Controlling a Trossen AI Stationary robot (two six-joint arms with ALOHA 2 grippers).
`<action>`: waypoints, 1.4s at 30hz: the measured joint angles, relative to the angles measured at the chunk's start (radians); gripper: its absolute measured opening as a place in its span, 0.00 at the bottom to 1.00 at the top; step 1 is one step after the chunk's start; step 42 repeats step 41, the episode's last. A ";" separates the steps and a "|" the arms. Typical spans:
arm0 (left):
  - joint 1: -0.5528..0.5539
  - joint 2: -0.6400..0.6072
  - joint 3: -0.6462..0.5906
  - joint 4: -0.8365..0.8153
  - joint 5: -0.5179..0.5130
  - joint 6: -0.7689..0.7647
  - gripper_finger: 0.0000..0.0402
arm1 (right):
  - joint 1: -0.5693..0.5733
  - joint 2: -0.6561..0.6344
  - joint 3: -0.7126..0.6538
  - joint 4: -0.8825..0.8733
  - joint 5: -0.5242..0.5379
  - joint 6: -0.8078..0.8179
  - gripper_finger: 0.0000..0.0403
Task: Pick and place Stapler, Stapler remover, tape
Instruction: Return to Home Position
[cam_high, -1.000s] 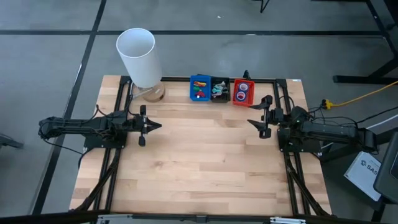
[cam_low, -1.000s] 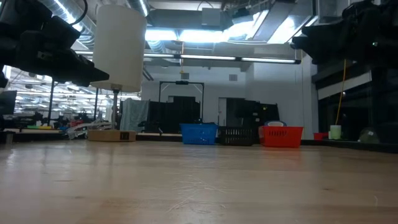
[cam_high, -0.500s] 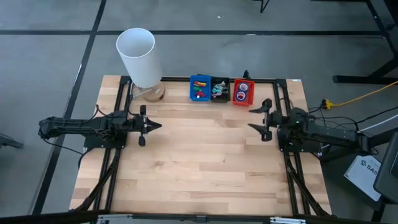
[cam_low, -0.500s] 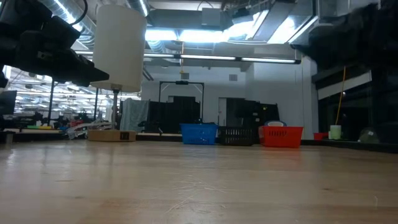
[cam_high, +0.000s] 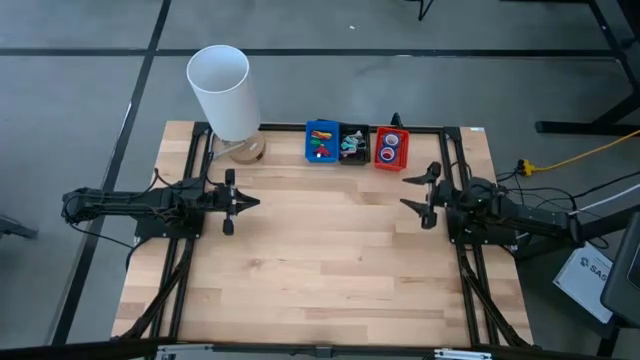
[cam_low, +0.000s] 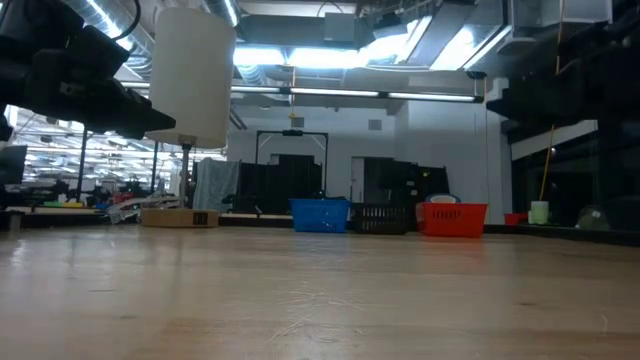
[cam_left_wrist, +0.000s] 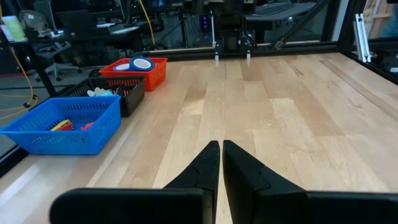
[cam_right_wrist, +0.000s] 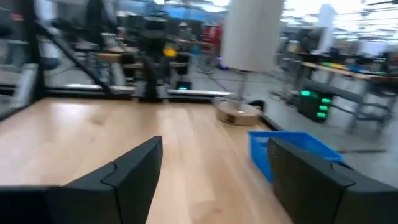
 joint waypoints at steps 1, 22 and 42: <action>0.000 0.000 0.000 -0.001 0.000 0.000 0.04 | 0.000 -0.003 0.000 0.000 0.024 0.000 0.72; 0.000 0.000 0.000 -0.001 0.000 0.000 0.04 | 0.272 -0.016 0.000 0.001 0.027 0.000 0.72; 0.000 0.000 0.000 -0.001 0.000 0.000 0.04 | 0.272 -0.016 0.000 0.002 0.027 0.000 0.72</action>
